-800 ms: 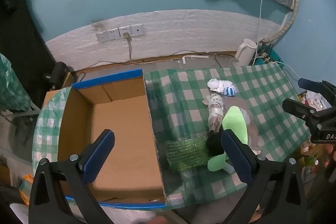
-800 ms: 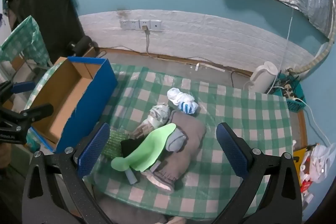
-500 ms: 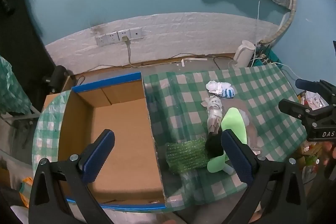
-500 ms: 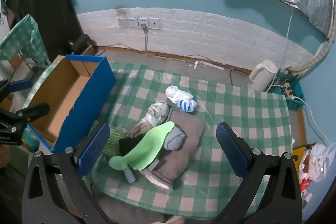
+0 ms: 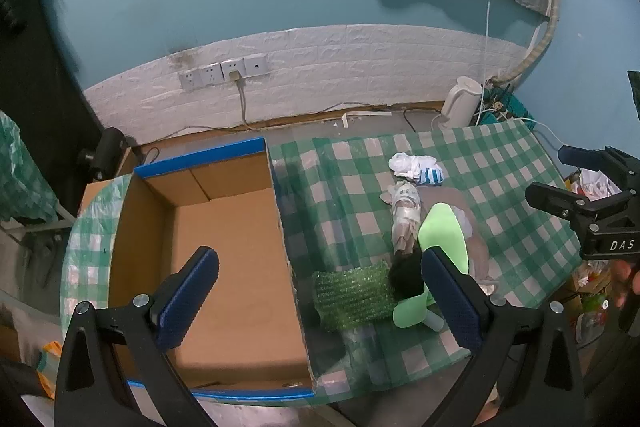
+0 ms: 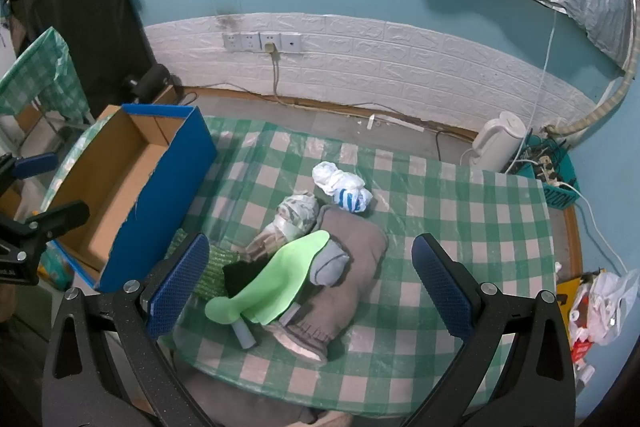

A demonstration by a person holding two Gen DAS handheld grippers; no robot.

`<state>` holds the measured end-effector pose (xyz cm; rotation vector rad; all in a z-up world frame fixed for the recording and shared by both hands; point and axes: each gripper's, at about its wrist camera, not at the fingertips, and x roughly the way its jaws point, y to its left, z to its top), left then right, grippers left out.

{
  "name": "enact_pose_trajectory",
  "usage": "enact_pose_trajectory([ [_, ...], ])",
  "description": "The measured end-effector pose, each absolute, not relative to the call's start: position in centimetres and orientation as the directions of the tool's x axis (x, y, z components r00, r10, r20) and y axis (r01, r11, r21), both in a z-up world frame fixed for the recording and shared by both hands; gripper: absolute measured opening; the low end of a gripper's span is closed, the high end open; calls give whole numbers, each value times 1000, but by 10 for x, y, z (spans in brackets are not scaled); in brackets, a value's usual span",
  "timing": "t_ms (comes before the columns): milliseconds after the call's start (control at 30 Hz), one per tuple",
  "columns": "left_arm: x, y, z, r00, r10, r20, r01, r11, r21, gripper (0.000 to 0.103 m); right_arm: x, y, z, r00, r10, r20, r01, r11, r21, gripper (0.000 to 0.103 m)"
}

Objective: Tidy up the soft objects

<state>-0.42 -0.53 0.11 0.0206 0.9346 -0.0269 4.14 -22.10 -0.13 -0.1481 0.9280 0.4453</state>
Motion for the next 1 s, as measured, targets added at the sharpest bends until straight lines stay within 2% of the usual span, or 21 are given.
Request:
enact_pose_trajectory([
  [1000, -6, -7, -5, 575, -7, -818, 45, 999, 24, 102, 40, -221, -6, 513, 300, -804, -431, 900, 61, 101],
])
